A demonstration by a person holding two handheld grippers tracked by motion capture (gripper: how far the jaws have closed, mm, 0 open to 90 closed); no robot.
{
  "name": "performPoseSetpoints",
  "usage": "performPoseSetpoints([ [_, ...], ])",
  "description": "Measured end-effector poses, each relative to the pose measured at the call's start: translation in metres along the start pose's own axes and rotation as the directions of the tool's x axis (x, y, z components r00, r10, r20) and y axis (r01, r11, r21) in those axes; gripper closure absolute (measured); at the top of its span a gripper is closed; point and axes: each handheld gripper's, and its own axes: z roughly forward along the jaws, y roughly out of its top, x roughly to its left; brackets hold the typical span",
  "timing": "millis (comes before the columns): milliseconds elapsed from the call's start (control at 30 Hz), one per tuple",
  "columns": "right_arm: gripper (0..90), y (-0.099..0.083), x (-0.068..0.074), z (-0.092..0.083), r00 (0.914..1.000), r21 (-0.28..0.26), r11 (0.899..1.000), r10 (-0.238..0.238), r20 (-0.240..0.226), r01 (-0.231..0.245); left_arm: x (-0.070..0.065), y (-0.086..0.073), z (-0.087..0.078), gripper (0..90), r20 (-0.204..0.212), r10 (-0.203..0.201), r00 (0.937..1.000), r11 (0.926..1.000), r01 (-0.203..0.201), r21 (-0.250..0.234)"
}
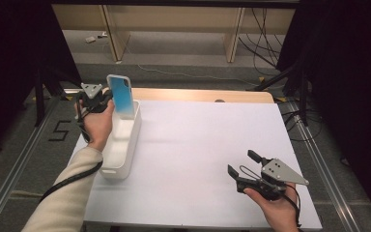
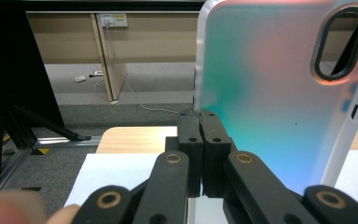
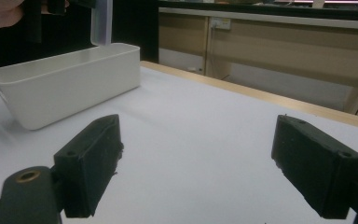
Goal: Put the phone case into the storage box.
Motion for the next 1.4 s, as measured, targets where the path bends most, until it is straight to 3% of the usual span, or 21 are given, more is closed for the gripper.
performPoseSetpoints([
  [1400,16.7,-0.001,0.001,0.000,1.0000,0.017,1.000,0.000,-0.001,0.000,0.004,-0.008,0.026,88.4,-0.048,-0.001,0.9988,0.9990,0.003,0.045],
])
